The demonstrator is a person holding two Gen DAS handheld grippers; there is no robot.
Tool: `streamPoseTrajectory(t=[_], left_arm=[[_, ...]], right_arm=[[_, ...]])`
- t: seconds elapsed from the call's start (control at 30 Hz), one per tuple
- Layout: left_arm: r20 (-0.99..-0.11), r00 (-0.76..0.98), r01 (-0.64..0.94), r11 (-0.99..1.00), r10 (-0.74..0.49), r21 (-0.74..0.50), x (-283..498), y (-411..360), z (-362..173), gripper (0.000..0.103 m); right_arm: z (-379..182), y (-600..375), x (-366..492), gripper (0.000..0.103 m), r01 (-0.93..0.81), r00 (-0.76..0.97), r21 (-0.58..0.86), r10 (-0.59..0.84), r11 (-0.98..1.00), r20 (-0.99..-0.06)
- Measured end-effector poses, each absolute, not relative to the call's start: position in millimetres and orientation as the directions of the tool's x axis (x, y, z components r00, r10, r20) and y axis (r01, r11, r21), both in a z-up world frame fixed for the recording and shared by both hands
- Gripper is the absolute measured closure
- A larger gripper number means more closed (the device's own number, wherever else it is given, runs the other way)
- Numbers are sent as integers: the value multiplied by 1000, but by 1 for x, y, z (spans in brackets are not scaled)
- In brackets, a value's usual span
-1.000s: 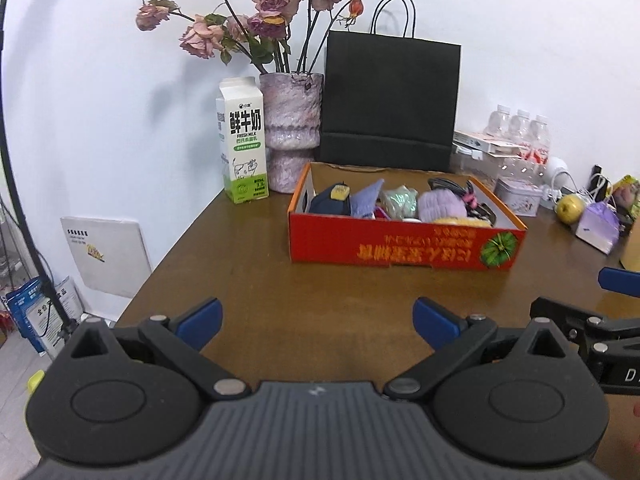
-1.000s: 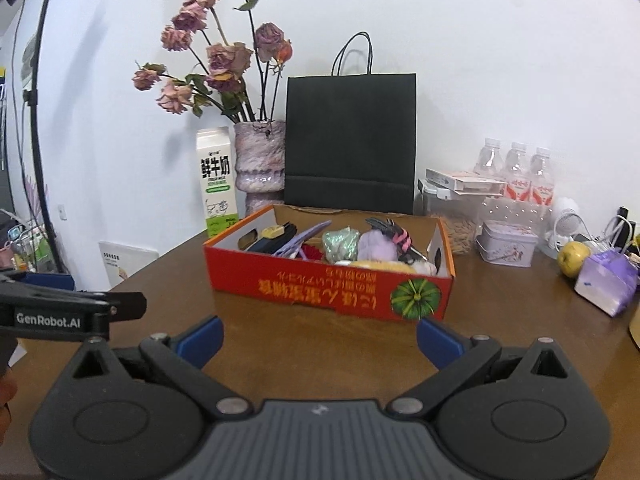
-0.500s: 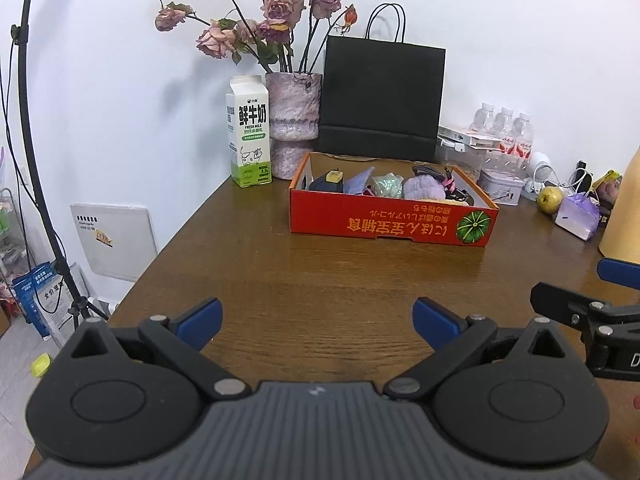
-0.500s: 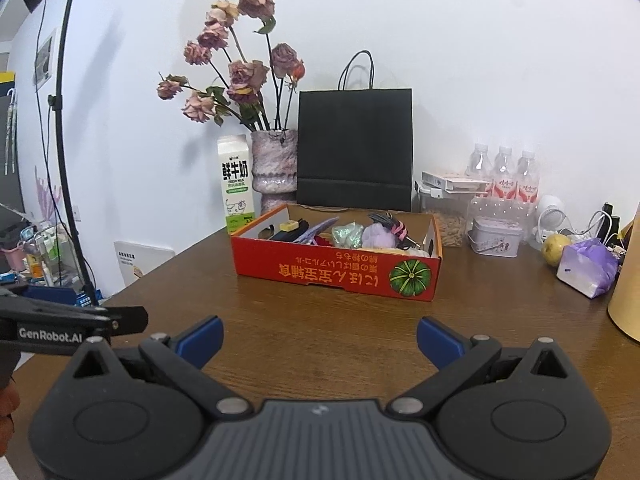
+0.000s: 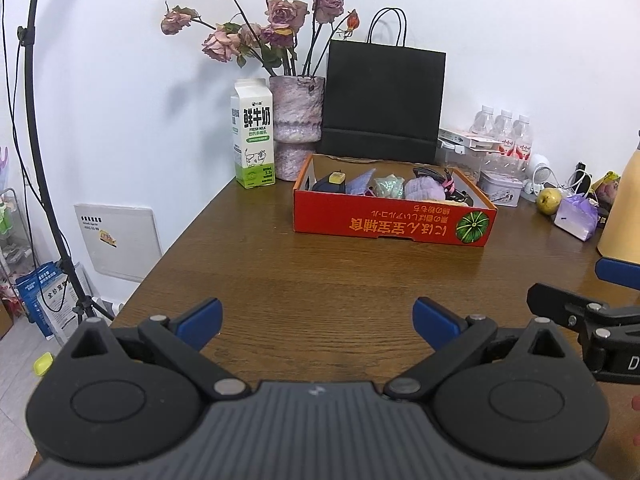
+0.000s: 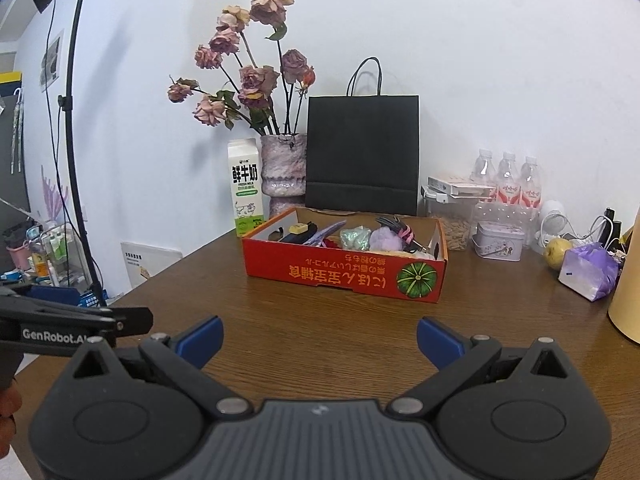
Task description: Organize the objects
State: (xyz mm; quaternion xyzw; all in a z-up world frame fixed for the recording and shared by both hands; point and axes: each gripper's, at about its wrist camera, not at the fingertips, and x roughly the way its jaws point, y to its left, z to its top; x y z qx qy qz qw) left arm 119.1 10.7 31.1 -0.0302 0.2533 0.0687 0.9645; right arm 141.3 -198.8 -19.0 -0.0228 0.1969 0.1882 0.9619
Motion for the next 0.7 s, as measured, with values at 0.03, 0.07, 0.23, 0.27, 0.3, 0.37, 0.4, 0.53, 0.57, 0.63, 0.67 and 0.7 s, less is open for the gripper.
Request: streamPoseTrajectory(t=[0.03,0.07,0.23,0.27,0.3,0.37,0.4,0.53,0.57,0.63,0.67,0.7], left_arm=[[-493,862,-147,989,116,-25,119,11,31,0],[-494,862,-148,989,117,-25,120,11,31,0],[-496,860,-151,988,120,-22,119,12,30,0],[-497,859,-151,988,121,-22,119,12,30,0],[-497,860,-151,988,120,-22,119,12,30,0],[-496,860,-151,988,120,-21,119,12,30,0],[-497,860,-151,988,121,-21,119,12,30,0],[-498,859,-149,989,120,-20,119,11,30,0],[-498,859,-149,989,119,-20,120,11,30,0],[-497,860,-150,989,120,-20,119,11,31,0],[-496,860,-148,989,119,-20,120,11,31,0],[-496,860,-148,989,119,-20,120,10,31,0]], right_arm=[[-19,-199,141,0,-371,852,31,353,928,-388],[-19,-199,141,0,-371,851,31,353,928,-388],[-19,-199,141,0,-369,852,32,352,929,-388],[-19,-199,141,0,-369,852,32,352,929,-388],[-19,-199,141,0,-370,852,31,352,929,-388],[-19,-200,141,0,-371,851,32,353,928,-388],[-19,-200,141,0,-371,851,32,353,928,-388],[-19,-200,141,0,-371,851,32,353,928,-388],[-19,-200,141,0,-370,851,32,353,928,-388],[-19,-200,141,0,-370,851,32,353,928,-388],[-19,-200,141,0,-370,851,32,353,928,-388],[-19,-200,141,0,-370,851,32,353,928,-388]])
